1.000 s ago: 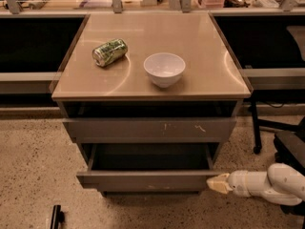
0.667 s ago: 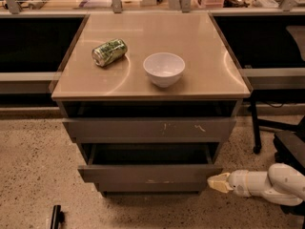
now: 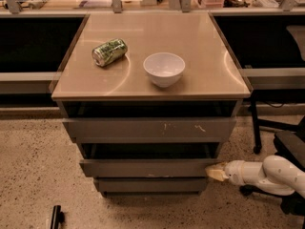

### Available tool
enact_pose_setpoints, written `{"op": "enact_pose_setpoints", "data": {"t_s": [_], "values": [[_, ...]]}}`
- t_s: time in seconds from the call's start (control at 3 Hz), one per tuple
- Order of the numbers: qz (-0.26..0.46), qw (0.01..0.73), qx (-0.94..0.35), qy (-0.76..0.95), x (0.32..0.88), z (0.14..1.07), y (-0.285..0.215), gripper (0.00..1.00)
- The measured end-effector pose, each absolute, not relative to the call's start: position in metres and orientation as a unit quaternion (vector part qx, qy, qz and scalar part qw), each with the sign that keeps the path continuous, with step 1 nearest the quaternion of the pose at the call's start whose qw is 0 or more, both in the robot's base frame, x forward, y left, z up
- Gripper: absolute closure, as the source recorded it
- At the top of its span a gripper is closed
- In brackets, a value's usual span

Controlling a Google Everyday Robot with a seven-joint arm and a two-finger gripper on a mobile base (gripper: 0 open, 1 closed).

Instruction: Close middle drawer

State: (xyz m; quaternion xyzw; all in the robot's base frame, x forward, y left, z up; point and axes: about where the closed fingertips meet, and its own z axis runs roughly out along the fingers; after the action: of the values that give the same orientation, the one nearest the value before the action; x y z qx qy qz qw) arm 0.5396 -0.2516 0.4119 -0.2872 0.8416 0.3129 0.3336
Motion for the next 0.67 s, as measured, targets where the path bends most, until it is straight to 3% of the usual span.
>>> {"op": "enact_pose_setpoints", "data": {"t_s": [0.67], "values": [[0.314, 0.353, -0.275, 0.838, 0.5548, 0.4138, -0.2537, 1.0]]}}
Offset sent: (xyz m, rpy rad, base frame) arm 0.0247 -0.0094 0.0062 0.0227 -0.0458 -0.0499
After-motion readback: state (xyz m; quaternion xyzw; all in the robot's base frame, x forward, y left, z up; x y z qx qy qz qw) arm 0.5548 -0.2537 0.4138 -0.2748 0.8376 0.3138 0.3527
